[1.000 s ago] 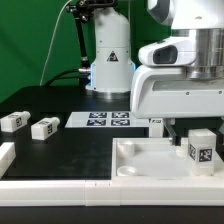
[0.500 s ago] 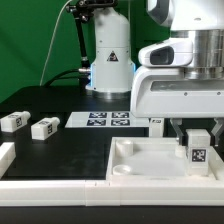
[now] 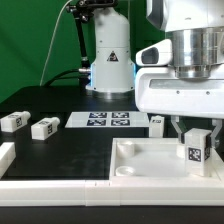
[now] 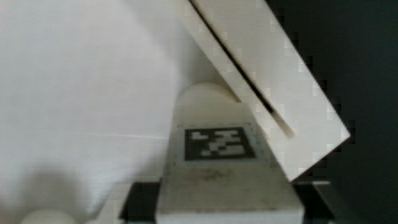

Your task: Assemble one leg

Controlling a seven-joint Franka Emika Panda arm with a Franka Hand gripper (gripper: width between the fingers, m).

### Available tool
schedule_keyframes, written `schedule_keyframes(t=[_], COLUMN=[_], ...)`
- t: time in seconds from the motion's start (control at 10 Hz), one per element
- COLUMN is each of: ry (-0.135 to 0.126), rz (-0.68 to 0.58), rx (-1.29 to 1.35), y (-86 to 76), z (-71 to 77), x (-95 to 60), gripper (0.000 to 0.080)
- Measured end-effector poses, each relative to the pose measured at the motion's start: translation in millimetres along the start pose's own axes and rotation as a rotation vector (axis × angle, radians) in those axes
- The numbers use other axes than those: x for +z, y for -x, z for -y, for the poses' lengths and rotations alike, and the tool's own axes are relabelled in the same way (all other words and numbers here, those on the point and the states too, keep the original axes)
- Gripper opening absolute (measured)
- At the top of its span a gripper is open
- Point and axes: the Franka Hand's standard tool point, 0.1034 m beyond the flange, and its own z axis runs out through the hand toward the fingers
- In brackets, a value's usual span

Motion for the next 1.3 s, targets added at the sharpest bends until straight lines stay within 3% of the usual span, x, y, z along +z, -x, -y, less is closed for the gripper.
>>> schedule_keyframes(t=[0.2, 0.5, 0.7, 0.8, 0.9, 1.1, 1.3], ry=[-0.008, -0.004, -0.002, 0.017, 0.016, 0.037, 0.074], rz=[0.011, 0.016, 0.019, 0.037, 0.034, 0.046, 0.062], rx=[0.215, 0.327, 0.276, 0.165, 0.024, -0.193, -0.527], y=[0.5, 3.1, 3.5, 3.8, 3.2, 5.0, 0.9], z=[0.4, 2.2, 2.0, 2.8, 4.9, 6.2, 9.8], x=[0.4, 0.3, 0.5, -1.2, -2.3, -3.4, -5.3], gripper=[0.0291, 0.0293, 0.0535, 0.0535, 0.0627, 0.0643, 0.0649])
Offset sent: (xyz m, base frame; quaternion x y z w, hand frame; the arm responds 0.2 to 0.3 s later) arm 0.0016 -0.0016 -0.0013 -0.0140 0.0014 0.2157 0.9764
